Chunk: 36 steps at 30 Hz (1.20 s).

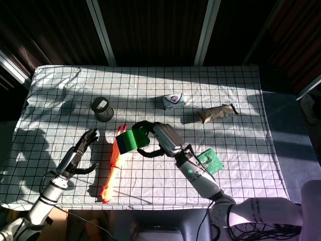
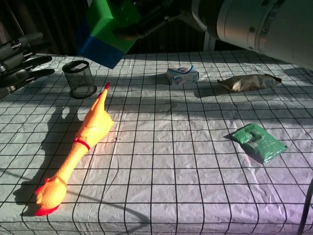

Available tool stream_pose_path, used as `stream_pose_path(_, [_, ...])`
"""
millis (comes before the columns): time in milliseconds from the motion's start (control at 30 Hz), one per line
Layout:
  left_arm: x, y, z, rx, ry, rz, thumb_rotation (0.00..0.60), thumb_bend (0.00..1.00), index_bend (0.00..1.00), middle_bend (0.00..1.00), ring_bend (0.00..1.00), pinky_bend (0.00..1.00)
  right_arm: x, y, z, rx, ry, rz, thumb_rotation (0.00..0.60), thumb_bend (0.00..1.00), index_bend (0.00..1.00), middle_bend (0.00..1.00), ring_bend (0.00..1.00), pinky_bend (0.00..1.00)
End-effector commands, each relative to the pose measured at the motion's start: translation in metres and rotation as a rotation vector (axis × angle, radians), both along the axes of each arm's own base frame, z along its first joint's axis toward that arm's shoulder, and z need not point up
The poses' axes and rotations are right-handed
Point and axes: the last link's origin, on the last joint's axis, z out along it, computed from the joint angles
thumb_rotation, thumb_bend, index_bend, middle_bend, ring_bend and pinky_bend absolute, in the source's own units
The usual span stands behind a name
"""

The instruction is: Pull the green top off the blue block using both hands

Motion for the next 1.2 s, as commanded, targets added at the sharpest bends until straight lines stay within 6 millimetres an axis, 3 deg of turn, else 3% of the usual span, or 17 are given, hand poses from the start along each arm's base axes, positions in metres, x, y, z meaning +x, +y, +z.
stream_pose_path(33, [0.007,0.004,-0.006,-0.025,-0.033,-0.005,0.6,0.27,0.0,0.0,0.0,0.08,0.007,0.0,-0.005,-0.005,0.002,0.002,0.6,0.31,0.89,0.65,0.43,0.35])
stream_pose_path(467, [0.029,0.012,-0.028,-0.076,-0.083,0.007,0.6,0.27,0.0,0.0,0.0,0.09,0.024,0.001,-0.021,0.026,-0.017,-0.007,0.6,0.33,0.89,0.65,0.43,0.35])
stream_pose_path(867, [0.033,0.016,-0.037,-0.12,-0.114,0.041,0.6,0.27,0.01,0.09,0.0,0.1,0.025,0.001,-0.03,0.01,0.008,-0.009,0.6,0.33,0.89,0.65,0.43,0.35])
stream_pose_path(1200, [0.034,0.017,-0.041,-0.12,-0.108,0.077,0.6,0.28,0.3,0.33,0.07,0.13,0.024,0.001,-0.031,0.01,0.014,-0.008,0.6,0.33,0.89,0.65,0.43,0.35])
